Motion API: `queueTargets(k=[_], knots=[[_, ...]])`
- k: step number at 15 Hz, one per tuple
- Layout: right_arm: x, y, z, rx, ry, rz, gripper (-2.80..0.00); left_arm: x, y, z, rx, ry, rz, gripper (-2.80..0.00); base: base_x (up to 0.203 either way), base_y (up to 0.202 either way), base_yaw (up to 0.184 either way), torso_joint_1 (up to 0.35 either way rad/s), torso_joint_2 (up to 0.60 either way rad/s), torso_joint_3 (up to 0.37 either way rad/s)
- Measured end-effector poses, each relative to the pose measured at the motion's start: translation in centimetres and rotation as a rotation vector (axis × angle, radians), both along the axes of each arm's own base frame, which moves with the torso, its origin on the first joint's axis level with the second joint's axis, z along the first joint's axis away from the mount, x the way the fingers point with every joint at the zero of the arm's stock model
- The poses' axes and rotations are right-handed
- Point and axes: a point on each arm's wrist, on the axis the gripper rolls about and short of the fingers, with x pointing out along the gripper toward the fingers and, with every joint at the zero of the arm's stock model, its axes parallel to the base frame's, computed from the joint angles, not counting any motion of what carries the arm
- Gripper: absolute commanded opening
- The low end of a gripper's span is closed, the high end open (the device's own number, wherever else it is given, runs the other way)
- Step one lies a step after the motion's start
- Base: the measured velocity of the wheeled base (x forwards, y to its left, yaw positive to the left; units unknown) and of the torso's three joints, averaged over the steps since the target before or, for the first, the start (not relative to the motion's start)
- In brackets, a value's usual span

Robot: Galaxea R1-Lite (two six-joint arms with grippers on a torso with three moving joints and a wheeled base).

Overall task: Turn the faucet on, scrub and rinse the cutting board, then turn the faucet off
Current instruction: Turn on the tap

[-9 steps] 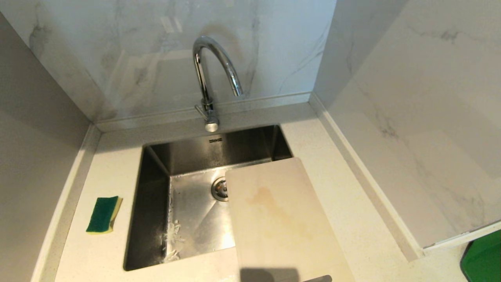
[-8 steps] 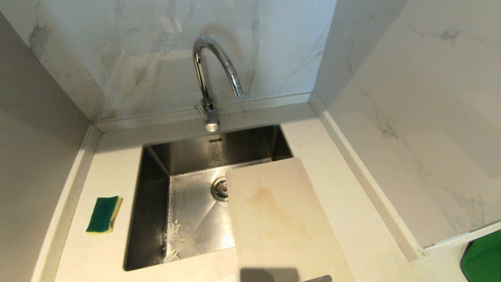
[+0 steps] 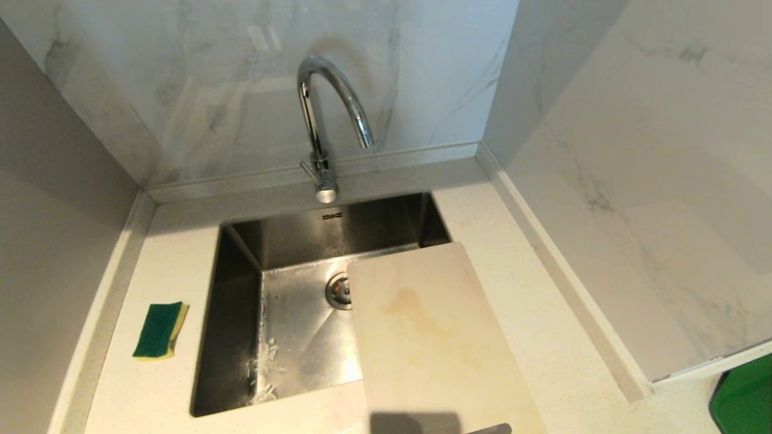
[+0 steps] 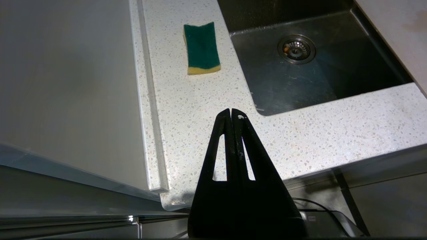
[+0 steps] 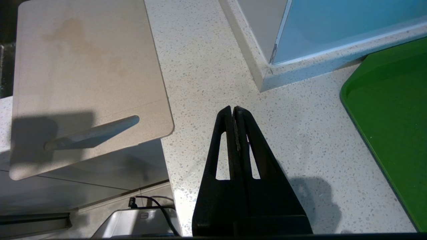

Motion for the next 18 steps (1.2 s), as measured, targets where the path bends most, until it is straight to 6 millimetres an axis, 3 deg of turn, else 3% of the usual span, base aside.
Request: queueTargets(k=[7, 10, 14, 18], knots=[[0.0, 0.0, 0.0, 0.000, 0.000, 0.001, -2.80, -0.1, 0.0, 0.1, 0.038, 0.005, -0.005, -2.80, 0.000, 0.000, 0.000, 0.000, 0.00, 0.000], [0.0, 0.0, 0.0, 0.000, 0.000, 0.000, -2.80, -0.5, -0.1, 2.1, 0.037, -0.029, -0.030, -2.80, 0.000, 0.000, 0.000, 0.000, 0.00, 0.000], [0.0, 0.0, 0.0, 0.000, 0.000, 0.000, -2.80, -0.7, -0.3, 9.0, 0.036, -0.064, -0.152, -2.80, 0.000, 0.000, 0.000, 0.000, 0.00, 0.000], [0.0, 0.0, 0.0, 0.000, 0.000, 0.000, -2.80, 1.9, -0.6, 15.6, 0.043, -0.044, -0.281, -2.80, 0.000, 0.000, 0.000, 0.000, 0.00, 0.000]])
